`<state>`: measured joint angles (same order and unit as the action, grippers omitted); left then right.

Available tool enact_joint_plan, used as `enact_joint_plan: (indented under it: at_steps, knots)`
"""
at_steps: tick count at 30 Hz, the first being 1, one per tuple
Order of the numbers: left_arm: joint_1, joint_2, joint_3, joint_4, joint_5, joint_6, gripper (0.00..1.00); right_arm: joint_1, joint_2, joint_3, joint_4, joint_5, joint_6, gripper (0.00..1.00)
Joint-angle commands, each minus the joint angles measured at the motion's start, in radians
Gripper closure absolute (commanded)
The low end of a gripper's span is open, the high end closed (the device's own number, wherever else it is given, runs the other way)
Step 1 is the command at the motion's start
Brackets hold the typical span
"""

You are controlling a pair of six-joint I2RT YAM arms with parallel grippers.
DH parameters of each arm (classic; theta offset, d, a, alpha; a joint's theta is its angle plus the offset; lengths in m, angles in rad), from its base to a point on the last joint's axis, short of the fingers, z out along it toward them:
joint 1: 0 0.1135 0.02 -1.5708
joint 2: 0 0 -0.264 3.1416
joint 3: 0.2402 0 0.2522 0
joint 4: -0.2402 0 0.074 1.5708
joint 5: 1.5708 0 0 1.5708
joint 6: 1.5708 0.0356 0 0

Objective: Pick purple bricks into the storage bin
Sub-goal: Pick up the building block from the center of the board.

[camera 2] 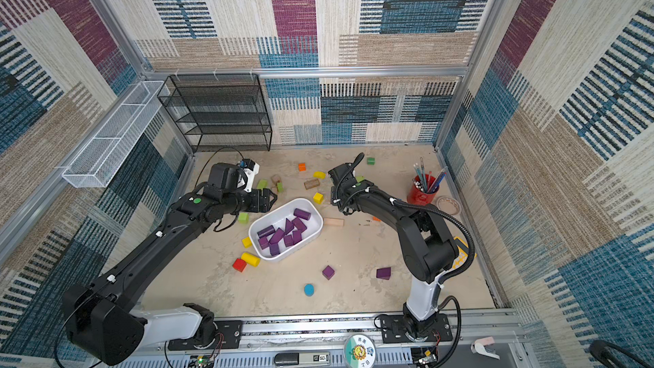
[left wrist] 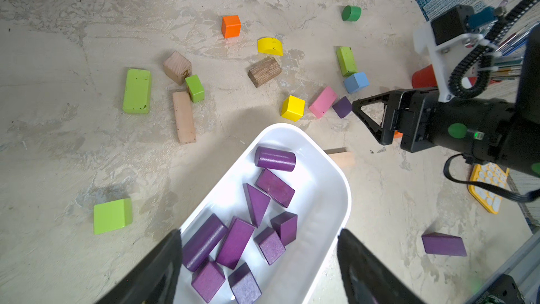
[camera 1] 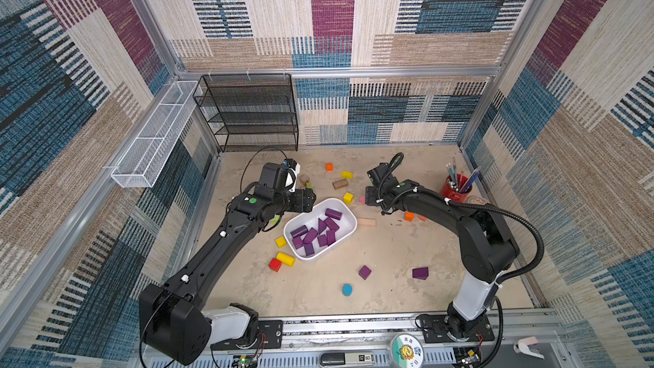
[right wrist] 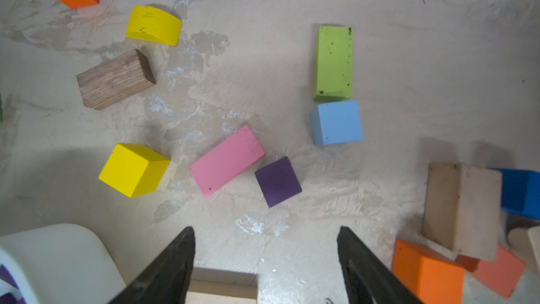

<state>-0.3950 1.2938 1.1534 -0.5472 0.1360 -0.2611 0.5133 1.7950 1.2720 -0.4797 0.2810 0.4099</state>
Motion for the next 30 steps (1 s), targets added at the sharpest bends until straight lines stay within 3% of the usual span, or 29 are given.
enact_joint_plan:
  at_steps: [1, 10, 18, 30]
  knots:
    - [0.001, -0.005, -0.001, 0.013, 0.004, 0.022, 0.15, -0.009, -0.009, 0.005, 0.044, -0.065, -0.165, 0.21]
    - [0.001, 0.002, -0.003, 0.014, 0.012, 0.031, 0.16, -0.027, -0.002, -0.022, 0.055, -0.197, -0.347, 0.20]
    - [-0.004, -0.001, -0.004, 0.013, 0.011, 0.042, 0.16, -0.059, 0.009, -0.032, 0.045, -0.241, -0.401, 0.22]
    - [-0.067, -0.019, -0.015, 0.014, -0.031, 0.078, 0.16, -0.084, 0.095, 0.019, 0.018, -0.240, -0.425, 0.38]
